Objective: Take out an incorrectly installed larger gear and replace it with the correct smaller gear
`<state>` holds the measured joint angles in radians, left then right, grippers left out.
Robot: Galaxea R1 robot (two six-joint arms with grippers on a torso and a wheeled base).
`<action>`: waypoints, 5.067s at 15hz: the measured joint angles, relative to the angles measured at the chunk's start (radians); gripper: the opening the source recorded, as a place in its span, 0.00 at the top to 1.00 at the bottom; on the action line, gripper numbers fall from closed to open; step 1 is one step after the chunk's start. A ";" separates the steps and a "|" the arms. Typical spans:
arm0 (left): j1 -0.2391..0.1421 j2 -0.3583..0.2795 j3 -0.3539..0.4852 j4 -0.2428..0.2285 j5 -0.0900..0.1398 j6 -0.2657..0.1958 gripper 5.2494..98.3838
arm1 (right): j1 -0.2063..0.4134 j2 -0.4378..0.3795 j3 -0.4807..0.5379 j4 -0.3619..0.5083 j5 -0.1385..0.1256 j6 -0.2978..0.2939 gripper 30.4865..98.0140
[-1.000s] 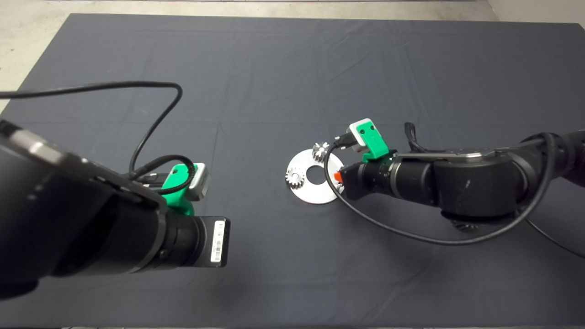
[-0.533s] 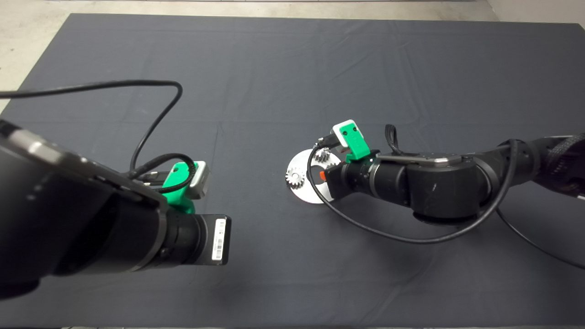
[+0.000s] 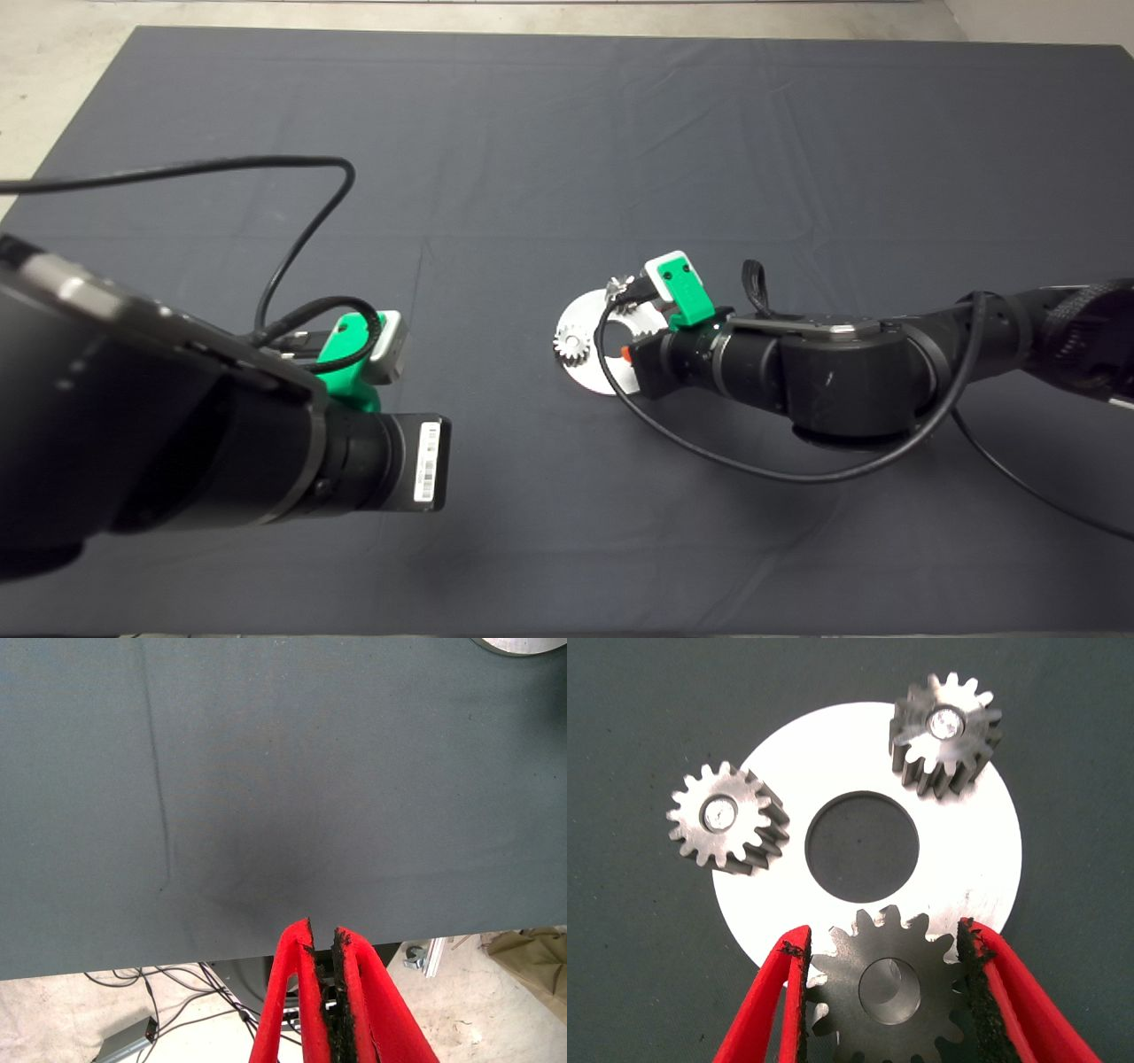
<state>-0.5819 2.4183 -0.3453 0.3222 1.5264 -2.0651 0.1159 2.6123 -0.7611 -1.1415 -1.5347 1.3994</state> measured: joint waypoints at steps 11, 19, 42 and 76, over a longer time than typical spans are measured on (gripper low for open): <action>0.003 0.000 0.000 0.005 0.000 -0.005 1.00 | -0.019 -0.014 -0.014 -0.015 0.001 -0.030 0.94; 0.008 0.000 0.000 0.021 0.000 -0.006 1.00 | -0.019 -0.010 -0.030 -0.024 -0.002 -0.033 0.94; 0.013 -0.005 -0.027 0.043 0.000 -0.006 1.00 | -0.062 -0.009 -0.012 -0.089 -0.005 -0.034 0.94; 0.030 -0.003 -0.041 0.047 0.000 -0.003 1.00 | -0.061 -0.030 0.006 -0.090 0.009 -0.040 0.92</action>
<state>-0.5521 2.4155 -0.3866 0.3694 1.5264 -2.0677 0.0553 2.5823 -0.7553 -1.2315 -1.5260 1.3589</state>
